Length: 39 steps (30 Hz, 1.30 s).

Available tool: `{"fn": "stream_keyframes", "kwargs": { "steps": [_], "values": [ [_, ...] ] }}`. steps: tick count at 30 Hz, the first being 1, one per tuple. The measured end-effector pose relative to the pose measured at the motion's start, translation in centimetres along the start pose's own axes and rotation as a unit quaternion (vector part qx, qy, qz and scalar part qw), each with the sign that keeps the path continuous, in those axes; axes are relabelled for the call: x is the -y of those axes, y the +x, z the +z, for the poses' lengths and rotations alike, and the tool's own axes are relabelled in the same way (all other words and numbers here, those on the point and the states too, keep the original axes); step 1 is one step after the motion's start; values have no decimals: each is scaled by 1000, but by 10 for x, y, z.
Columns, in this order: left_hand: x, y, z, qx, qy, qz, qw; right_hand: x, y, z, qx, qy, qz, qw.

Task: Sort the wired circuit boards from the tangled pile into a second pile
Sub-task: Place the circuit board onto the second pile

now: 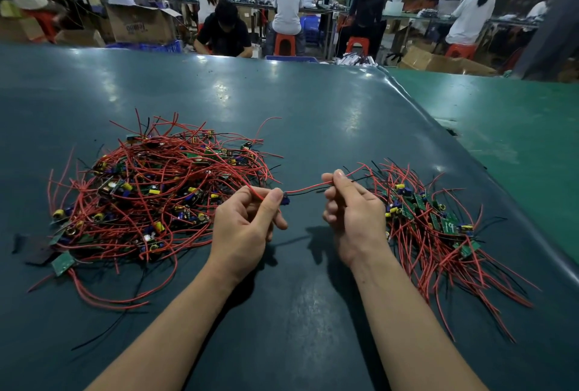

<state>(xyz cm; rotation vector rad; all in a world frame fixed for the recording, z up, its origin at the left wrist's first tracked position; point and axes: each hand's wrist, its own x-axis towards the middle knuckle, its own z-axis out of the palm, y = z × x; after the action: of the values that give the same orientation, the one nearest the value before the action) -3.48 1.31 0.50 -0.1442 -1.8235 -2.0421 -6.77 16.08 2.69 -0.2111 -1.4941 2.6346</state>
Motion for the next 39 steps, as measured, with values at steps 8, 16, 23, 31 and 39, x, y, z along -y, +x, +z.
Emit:
{"fn": "stream_keyframes", "kwargs": {
  "steps": [8,16,23,31,39],
  "values": [
    [0,-1,0,-82,52,49,994,9,4,-11,-266,-150,-265,915],
    [2,1,-2,-98,71,102,987,-24,-26,10,229,-451,-426,751],
    [1,1,-8,11,206,241,948,-19,-25,8,131,-375,-445,803],
    [-4,3,-10,46,352,339,871,-7,-31,18,200,-15,-42,979],
    [-1,3,-14,18,375,366,851,-8,-24,13,143,-120,-86,979]
  ]
}}
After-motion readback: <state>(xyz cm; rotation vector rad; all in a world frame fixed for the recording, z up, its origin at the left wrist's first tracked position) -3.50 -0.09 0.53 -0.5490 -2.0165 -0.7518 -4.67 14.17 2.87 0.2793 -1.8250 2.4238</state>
